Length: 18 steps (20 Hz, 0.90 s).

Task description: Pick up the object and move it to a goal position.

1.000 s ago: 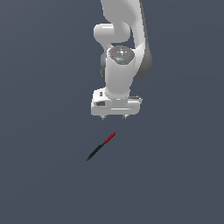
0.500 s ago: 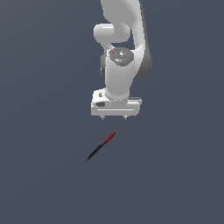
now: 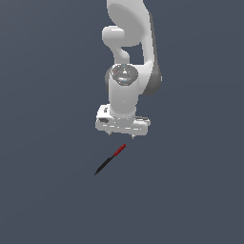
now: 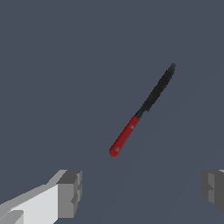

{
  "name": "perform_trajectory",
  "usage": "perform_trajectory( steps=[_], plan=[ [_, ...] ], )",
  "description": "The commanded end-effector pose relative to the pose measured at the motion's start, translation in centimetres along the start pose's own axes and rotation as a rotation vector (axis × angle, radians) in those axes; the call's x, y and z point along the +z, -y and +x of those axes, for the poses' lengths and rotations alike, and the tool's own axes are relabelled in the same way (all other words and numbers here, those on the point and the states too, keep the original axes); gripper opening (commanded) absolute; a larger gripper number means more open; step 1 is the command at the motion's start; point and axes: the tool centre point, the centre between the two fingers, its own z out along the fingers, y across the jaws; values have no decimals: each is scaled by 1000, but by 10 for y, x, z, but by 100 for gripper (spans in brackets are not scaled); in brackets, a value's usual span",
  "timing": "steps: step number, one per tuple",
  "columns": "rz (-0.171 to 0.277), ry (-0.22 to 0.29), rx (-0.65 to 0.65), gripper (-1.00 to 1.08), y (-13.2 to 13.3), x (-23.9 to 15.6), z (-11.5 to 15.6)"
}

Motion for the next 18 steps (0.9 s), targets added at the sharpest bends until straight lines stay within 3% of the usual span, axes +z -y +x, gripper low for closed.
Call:
perform_trajectory(
  steps=[1, 11, 18],
  plan=[
    [6, 2, 72, 100, -4, 11, 7],
    [28, 9, 414, 100, -27, 63, 36],
    [32, 10, 565, 100, -38, 88, 46]
  ],
)
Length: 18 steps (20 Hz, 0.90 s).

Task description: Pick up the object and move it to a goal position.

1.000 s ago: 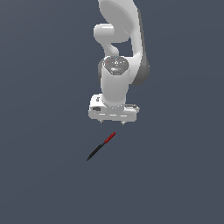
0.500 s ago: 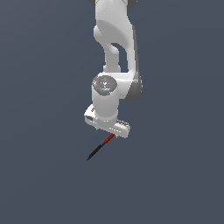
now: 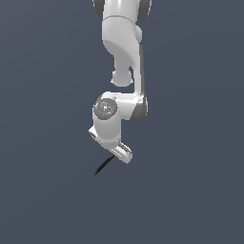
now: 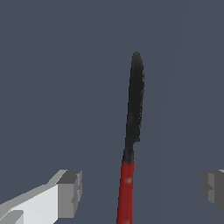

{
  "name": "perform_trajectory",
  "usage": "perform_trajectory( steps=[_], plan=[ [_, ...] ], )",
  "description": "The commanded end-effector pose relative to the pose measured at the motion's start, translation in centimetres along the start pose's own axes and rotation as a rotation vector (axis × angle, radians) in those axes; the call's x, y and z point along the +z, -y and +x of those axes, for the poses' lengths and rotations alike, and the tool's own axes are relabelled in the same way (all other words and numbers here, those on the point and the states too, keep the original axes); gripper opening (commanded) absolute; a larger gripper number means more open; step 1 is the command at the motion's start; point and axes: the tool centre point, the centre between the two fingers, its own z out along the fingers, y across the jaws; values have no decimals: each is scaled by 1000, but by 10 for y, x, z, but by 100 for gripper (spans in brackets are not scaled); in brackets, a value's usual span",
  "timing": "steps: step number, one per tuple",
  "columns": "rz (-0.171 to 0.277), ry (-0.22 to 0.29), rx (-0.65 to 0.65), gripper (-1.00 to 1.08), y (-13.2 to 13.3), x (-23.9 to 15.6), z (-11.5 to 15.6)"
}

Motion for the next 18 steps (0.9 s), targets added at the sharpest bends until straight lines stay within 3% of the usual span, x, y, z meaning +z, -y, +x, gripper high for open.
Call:
perform_trajectory(
  steps=[1, 12, 18],
  plan=[
    [2, -1, 43, 100, -1, 7, 4],
    [2, 0, 83, 100, -3, 17, 8],
    [3, -1, 86, 100, -4, 42, 8]
  ],
)
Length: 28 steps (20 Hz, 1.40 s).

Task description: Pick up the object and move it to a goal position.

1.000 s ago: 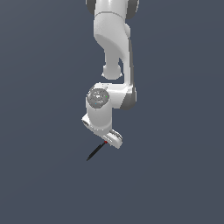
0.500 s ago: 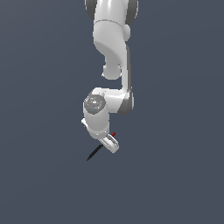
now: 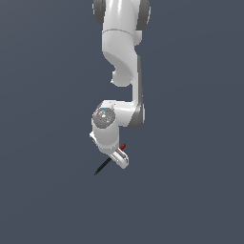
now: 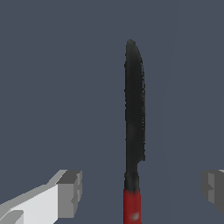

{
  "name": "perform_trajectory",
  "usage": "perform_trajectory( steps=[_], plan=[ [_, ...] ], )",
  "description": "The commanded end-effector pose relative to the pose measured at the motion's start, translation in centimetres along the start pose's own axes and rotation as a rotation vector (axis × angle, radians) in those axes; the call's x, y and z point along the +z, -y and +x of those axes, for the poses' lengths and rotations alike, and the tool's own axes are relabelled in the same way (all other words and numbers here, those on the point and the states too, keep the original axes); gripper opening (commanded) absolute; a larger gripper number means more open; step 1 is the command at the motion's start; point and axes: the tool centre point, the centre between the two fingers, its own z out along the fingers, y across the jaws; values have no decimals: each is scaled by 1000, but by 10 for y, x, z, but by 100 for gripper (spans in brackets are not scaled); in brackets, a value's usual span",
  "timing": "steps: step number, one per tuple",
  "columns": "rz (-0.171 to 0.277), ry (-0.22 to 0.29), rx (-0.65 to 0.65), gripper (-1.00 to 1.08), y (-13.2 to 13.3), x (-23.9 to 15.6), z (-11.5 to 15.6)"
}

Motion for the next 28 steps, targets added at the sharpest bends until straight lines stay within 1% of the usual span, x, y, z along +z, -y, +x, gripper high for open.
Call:
perform_trajectory(
  steps=[1, 5, 9, 10, 22, 28],
  plan=[
    [-1, 1, 2, 100, -1, 14, -1],
    [0, 1, 3, 100, -1, 28, -1],
    [0, 1, 3, 100, 0, 30, 0],
    [0, 1, 3, -100, 0, 30, 0],
    [0, 0, 4, -100, 0, 29, 0],
    [0, 0, 4, -100, -4, 26, -6]
  ],
)
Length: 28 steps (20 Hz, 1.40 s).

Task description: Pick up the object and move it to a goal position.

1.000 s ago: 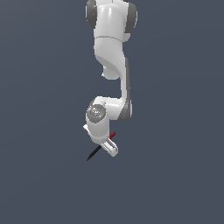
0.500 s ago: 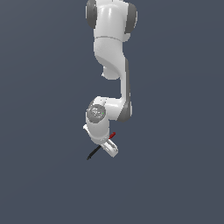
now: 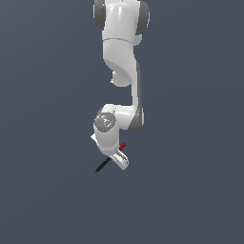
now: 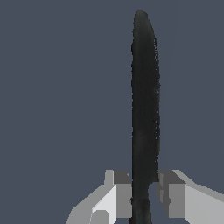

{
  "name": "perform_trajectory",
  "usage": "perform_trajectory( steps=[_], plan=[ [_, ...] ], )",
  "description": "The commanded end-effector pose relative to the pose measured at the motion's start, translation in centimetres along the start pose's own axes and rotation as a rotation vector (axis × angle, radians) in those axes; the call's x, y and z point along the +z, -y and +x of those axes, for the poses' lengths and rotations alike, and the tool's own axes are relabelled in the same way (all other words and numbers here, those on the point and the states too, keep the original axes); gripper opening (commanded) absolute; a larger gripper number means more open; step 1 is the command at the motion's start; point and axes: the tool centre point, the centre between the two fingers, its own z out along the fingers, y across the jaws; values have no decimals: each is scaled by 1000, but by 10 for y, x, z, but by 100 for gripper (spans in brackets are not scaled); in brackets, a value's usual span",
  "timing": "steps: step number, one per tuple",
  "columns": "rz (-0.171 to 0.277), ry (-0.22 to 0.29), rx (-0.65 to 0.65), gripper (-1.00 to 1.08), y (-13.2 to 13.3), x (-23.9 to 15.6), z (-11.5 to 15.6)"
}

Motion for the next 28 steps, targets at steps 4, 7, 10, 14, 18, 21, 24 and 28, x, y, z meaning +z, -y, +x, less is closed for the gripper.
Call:
perform_trajectory(
  steps=[4, 7, 10, 14, 18, 21, 24, 28],
  plan=[
    [0, 0, 0, -100, -7, -5, -11],
    [0, 0, 0, -100, -14, -9, -20],
    [0, 0, -1, -100, -22, -13, -32],
    [0, 0, -1, -100, -35, -21, -51],
    [0, 0, -1, -100, -49, -30, -71],
    [0, 0, -1, -100, -58, -35, -84],
    [0, 0, -1, -100, -65, -40, -96],
    [0, 0, -1, -100, -73, -45, -107]
  ],
)
